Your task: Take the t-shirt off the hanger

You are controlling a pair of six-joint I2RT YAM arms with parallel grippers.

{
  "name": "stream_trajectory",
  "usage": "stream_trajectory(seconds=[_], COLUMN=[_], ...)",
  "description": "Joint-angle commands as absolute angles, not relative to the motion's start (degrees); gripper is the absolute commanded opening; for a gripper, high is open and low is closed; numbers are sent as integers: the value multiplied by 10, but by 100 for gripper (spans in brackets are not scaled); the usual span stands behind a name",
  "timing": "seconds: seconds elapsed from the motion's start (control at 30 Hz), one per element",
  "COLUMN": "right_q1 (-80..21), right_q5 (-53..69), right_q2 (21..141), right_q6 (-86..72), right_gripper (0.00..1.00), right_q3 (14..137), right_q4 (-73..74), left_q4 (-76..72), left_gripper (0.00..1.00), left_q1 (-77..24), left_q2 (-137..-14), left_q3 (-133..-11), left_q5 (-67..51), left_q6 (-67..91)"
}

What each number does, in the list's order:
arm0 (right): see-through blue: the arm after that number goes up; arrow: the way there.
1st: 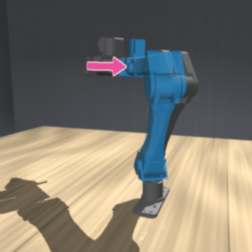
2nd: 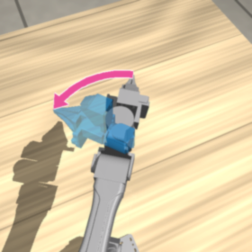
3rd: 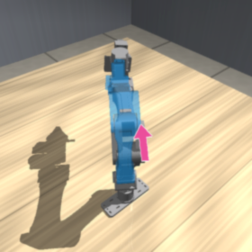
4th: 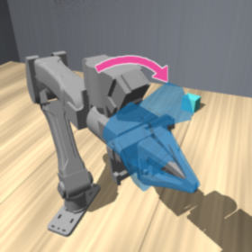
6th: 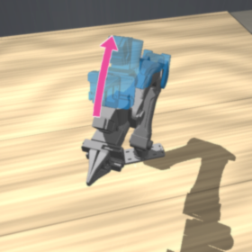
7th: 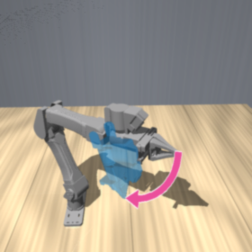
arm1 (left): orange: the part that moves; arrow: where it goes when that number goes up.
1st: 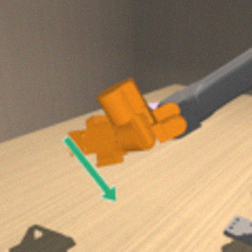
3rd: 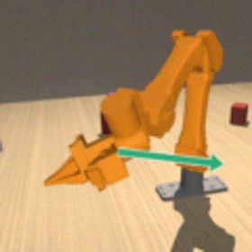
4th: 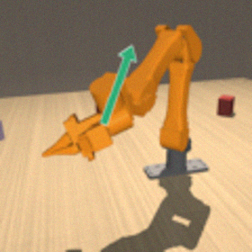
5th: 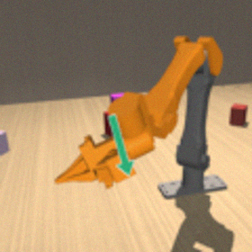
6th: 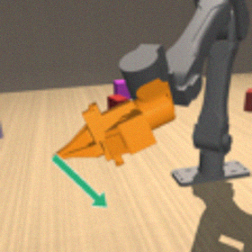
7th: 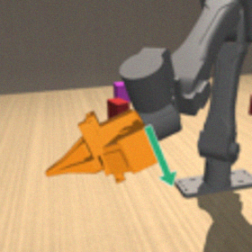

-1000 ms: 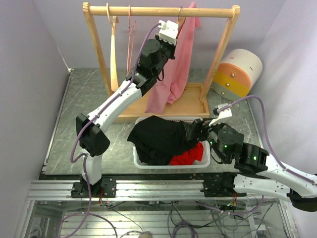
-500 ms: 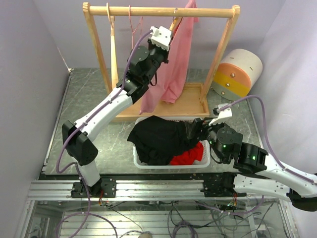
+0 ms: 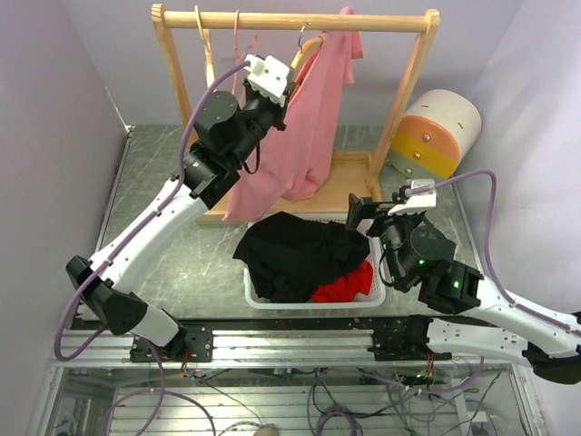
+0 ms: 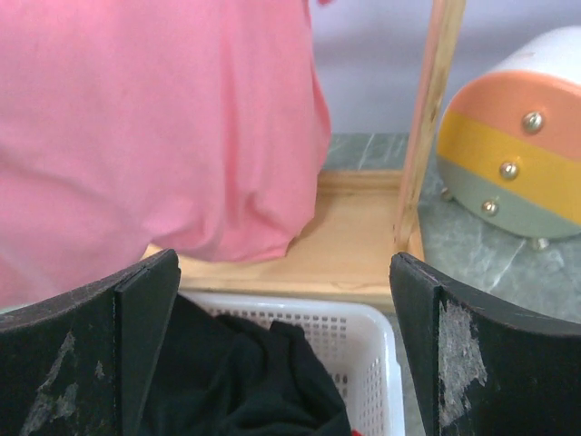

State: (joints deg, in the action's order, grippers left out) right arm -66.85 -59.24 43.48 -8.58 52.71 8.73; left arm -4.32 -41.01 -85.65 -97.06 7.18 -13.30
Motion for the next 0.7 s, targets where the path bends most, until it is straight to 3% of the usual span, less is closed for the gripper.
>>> stream_trajectory(seconds=[0.0, 0.13, 0.3, 0.43, 0.67], right_q1=[-663, -605, -375, -271, -249], right_q5=[-638, -599, -348, -205, -76], right_q2=[455, 496, 605, 660, 731], right_q6=[52, 83, -76, -138, -199], right_gripper=[100, 96, 87, 85, 81], right_q3=[531, 559, 672, 699, 724], right_q4=[-88, -136, 1, -24, -74], left_q4=[-8, 29, 64, 65, 54], left_gripper=[7, 7, 7, 7, 7], left_q1=[-408, -412, -451, -455, -456], left_q2=[-829, -799, -785, -785, -802], left_q3=[-958, -930, -918, -909, -906], left_q5=[33, -12, 16, 37, 51], left_q6=[-131, -109, -133, -136, -122])
